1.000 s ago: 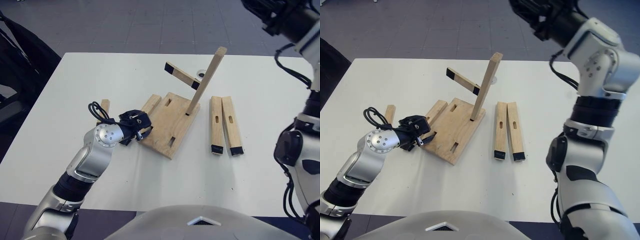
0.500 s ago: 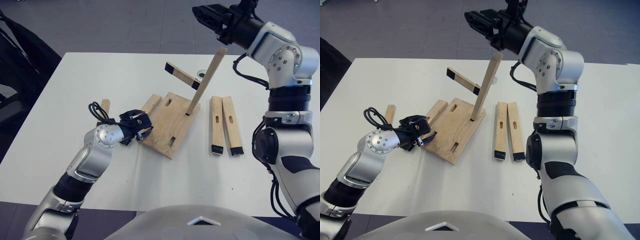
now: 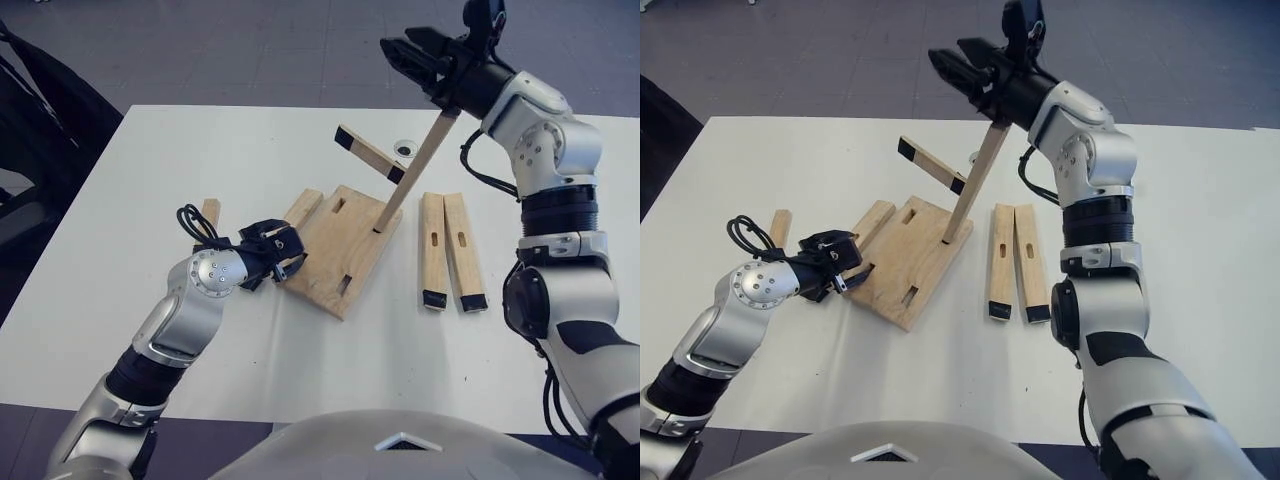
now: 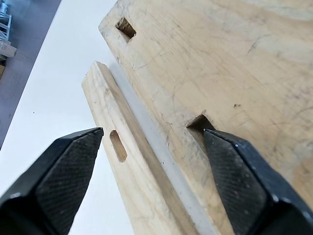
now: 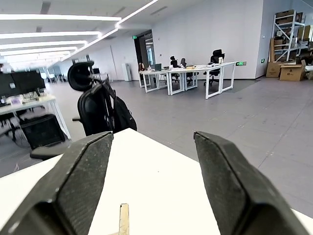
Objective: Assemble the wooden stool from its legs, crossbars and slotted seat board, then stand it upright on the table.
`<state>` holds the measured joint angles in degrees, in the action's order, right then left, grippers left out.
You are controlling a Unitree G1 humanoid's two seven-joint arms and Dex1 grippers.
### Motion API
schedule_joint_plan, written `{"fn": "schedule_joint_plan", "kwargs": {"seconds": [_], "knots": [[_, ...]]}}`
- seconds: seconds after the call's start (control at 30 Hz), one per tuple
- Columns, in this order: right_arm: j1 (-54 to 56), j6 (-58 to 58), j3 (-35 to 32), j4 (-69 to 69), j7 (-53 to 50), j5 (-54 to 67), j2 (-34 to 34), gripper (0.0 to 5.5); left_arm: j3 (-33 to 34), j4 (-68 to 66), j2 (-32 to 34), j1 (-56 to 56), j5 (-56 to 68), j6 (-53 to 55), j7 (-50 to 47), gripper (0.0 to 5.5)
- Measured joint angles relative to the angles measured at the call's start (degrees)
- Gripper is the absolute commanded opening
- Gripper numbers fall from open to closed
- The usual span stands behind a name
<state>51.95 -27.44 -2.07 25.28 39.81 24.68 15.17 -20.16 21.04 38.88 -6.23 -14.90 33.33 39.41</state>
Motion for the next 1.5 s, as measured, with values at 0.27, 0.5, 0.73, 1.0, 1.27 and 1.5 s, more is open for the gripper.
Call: {"fn": "schedule_joint_plan", "kwargs": {"seconds": [0.27, 0.5, 0.73, 1.0, 1.27, 1.5], "knots": [[2.0, -6.5, -3.4, -0.5, -3.8, 2.8, -0.9, 3.04, -0.1, -0.2, -0.4, 1.0, 0.1, 0.2, 0.0, 3.79], [8.9, -13.9, -14.7, -11.1, -11.9, 12.0, 1.1, 3.04, 0.1, -0.8, -3.3, 0.6, 0.0, 2.8, -2.1, 3.79], [-4.6, -13.8, -15.3, -12.5, -12.7, 5.5, 14.5, 3.04, 0.2, -4.2, -11.1, -3.4, -0.3, 12.9, -7.8, 3.79], [-32.2, -29.2, -5.6, -30.1, -10.0, 4.0, 19.0, 3.04, 4.2, -13.3, -22.1, -9.5, 0.7, 18.7, -17.4, 3.79], [-54.0, -35.4, -10.3, -58.0, -25.1, 4.1, 8.5, 3.04, 5.4, -9.1, -29.1, -10.0, 2.7, 28.0, -21.3, 3.79], [-66.6, -32.8, -2.7, -65.4, -32.7, -3.2, 5.3, 3.04, 6.4, -6.1, -31.0, -10.0, 5.1, 32.7, -22.8, 3.79]]}}
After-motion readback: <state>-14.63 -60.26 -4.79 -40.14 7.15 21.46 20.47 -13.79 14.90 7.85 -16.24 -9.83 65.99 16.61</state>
